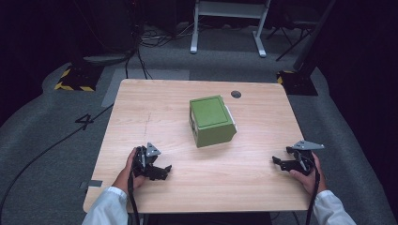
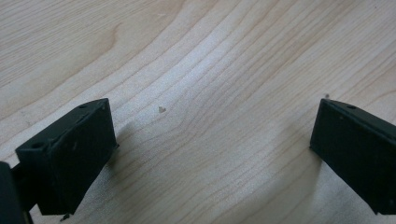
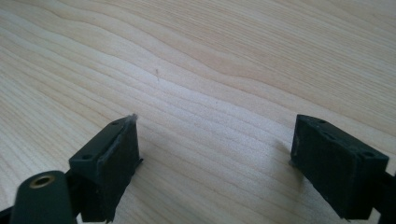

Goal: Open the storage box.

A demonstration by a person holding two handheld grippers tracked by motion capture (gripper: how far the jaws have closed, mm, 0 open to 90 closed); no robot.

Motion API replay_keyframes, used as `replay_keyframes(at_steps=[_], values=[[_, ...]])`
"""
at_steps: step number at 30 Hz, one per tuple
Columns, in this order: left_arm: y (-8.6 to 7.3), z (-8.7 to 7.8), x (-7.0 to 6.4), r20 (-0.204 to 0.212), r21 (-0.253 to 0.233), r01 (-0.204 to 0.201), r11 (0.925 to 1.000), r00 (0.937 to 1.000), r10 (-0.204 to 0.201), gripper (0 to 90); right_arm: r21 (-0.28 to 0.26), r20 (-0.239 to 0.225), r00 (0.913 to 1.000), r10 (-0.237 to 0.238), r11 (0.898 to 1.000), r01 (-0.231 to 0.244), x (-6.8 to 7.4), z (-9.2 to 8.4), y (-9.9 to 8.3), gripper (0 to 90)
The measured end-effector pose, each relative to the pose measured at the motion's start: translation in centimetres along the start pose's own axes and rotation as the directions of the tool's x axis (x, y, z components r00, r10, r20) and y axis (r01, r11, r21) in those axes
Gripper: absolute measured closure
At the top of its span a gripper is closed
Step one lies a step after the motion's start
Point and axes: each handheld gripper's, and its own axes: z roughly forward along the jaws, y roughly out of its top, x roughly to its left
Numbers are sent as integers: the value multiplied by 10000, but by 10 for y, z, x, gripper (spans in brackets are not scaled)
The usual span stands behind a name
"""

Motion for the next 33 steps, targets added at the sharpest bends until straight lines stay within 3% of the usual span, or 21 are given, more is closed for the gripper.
replay_keyframes(at_steps=[4, 7, 16, 22, 26, 33], values=[[-3, -2, 3, 336, -48, -318, 9995, 9989, 320, 4, 0, -1, 10000, 2, 10000, -2, 0, 0, 0, 154], [-7, -5, 8, 847, -65, -807, 9967, 9931, 810, 4, 0, -2, 10000, 9, 10000, -9, 0, 0, 0, 155], [-6, -5, 9, 964, -61, -948, 9955, 9908, 950, 4, -73, 230, 9997, -72, 9999, 74, 1, 0, 7, 163], [-6, -5, 9, 968, -60, -951, 9955, 9907, 952, 4, -709, -46, 9987, -500, 9962, 495, 10, -7, 33, 180], [-6, -5, 9, 972, -59, -948, 9955, 9907, 949, 4, -955, -77, 9971, -756, 9926, 746, 13, -6, 49, 244], [-6, -5, 9, 968, -61, -954, 9954, 9907, 955, 4, -1450, -97, 9972, -742, 9868, 720, 18, -2, 82, 273]])
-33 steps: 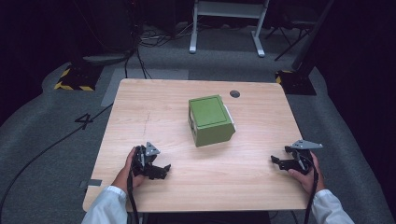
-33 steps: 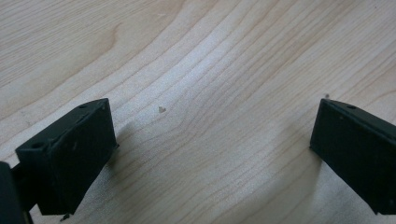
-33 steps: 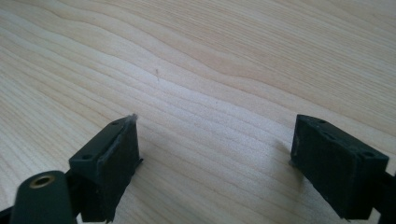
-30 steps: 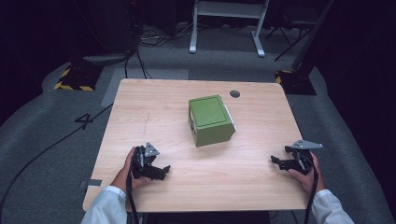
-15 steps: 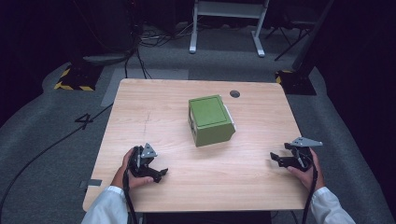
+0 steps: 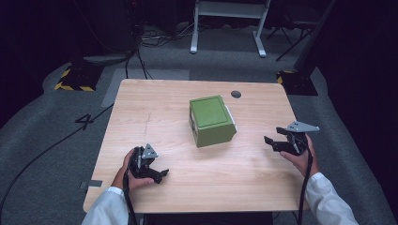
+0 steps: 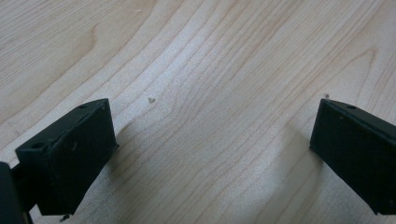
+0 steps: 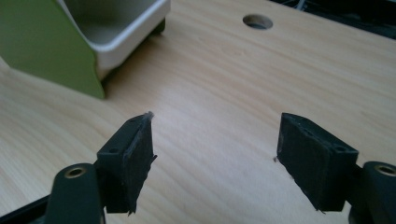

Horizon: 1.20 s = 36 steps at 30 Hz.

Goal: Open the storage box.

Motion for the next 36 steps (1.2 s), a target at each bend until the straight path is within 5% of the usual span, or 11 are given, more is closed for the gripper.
replay_keyframes(at_steps=[6, 15, 36], values=[[0, 0, 0, -5, -2, -6, 10000, 10000, 6, 4, -681, -246, 9995, 200, 9974, -216, 8, 9, 33, 274], [0, 0, 0, -7, -31, -4, 10000, 10000, 4, 5, -618, -581, 9978, -309, 9977, 273, 29, 37, 64, 281], [0, 0, 0, -10, -15, -19, 10000, 10000, 19, 5, 65, -1151, 9934, 2, 10000, 5, 43, 91, 76, 306]])
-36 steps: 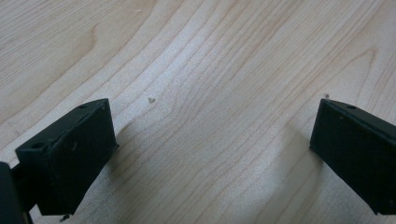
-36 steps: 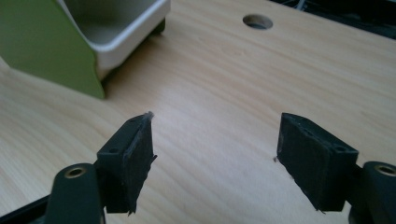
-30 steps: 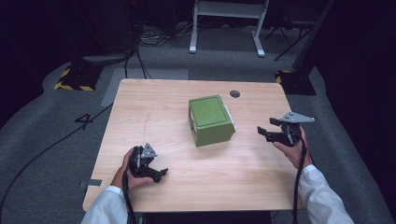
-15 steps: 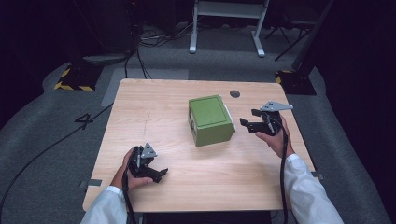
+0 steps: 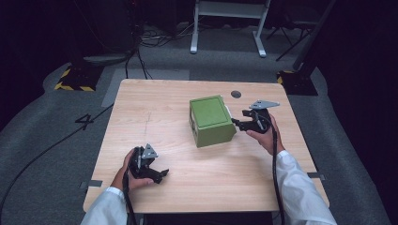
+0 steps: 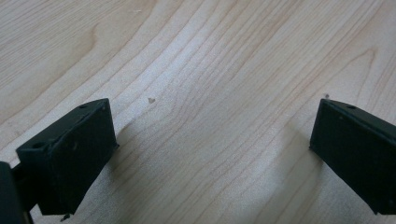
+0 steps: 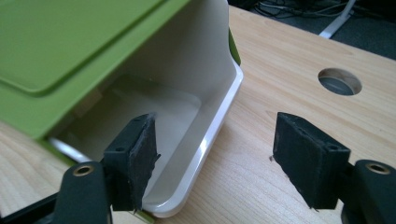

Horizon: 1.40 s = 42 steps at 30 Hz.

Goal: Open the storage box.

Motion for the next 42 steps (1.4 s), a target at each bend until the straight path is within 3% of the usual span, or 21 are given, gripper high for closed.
replay_keyframes(at_steps=[12, 16, 19, 25, 34, 42], values=[[0, 0, 0, -29, -4, 32, 10000, 10000, -32, 5, 685, 92, 10000, -5, 9977, -1, -1, 18, -5, 349], [0, 0, -1, -33, 0, 53, 10000, 10000, -53, 5, 933, 246, 9996, -164, 9955, 140, -1, 20, -8, 415], [0, 0, -1, -36, 1, 56, 10000, 10000, -56, 5, 1015, -42, 9999, -150, 9947, 153, -2, 21, -10, 475], [0, 0, -1, -42, -3, 94, 10000, 9999, -94, 5, 1072, -264, 9986, -458, 9931, 483, 5, 21, -9, 658], [0, 0, -1, -45, -4, 96, 10000, 9999, -96, 6, 700, 42, 9993, -374, 9969, 370, 5, 16, -8, 763], [0, 0, -1, -42, -5, 95, 10000, 9999, -95, 5, 744, 230, 9993, -302, 9968, 284, 4, 15, -8, 764]])
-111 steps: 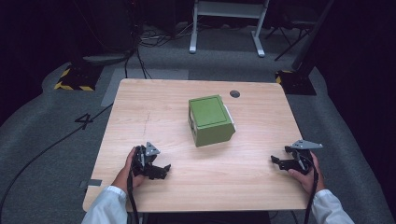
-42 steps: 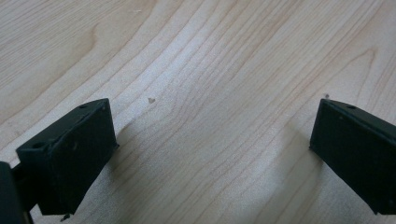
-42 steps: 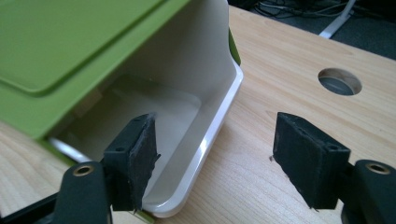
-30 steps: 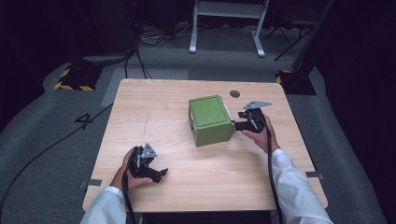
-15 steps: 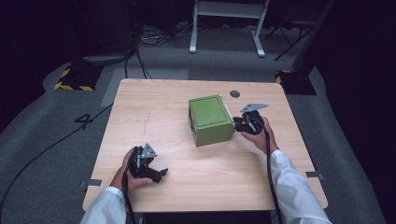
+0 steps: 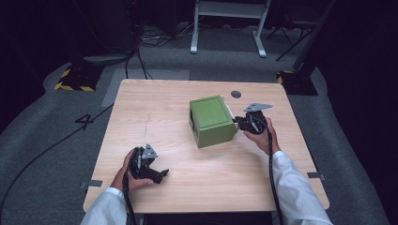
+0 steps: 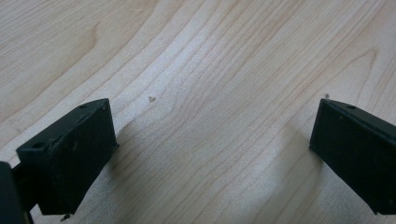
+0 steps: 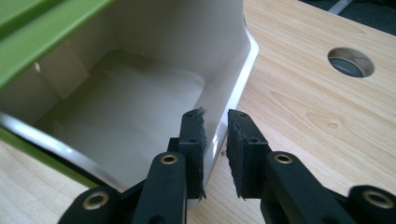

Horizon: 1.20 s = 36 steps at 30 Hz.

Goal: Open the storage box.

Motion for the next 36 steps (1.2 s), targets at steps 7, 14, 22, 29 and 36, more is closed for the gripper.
replay_keyframes(at_steps=[7, 14, 22, 29, 36], values=[[0, 0, 0, 0, 3, -2, 10000, 10000, 2, 5, 181, 124, 9999, -55, 9998, 53, -1, -2, 0, 758], [0, 0, 0, 3, 3, 0, 10000, 10000, 0, 5, 195, 290, 9996, 26, 9998, -31, -7, -5, -2, 781], [0, 0, 0, 2, 0, 3, 10000, 10000, -3, 5, 235, 440, 9990, 93, 9997, -103, -15, -9, -6, 794], [0, 0, 0, 2, -1, 4, 10000, 10000, -4, 5, 242, 464, 9988, 163, 9996, -174, -21, -12, -11, 796], [0, 0, 0, 1, 1, 3, 10000, 10000, -3, 5, 250, 557, 9980, 293, 9992, -307, -27, -16, -15, 804]])
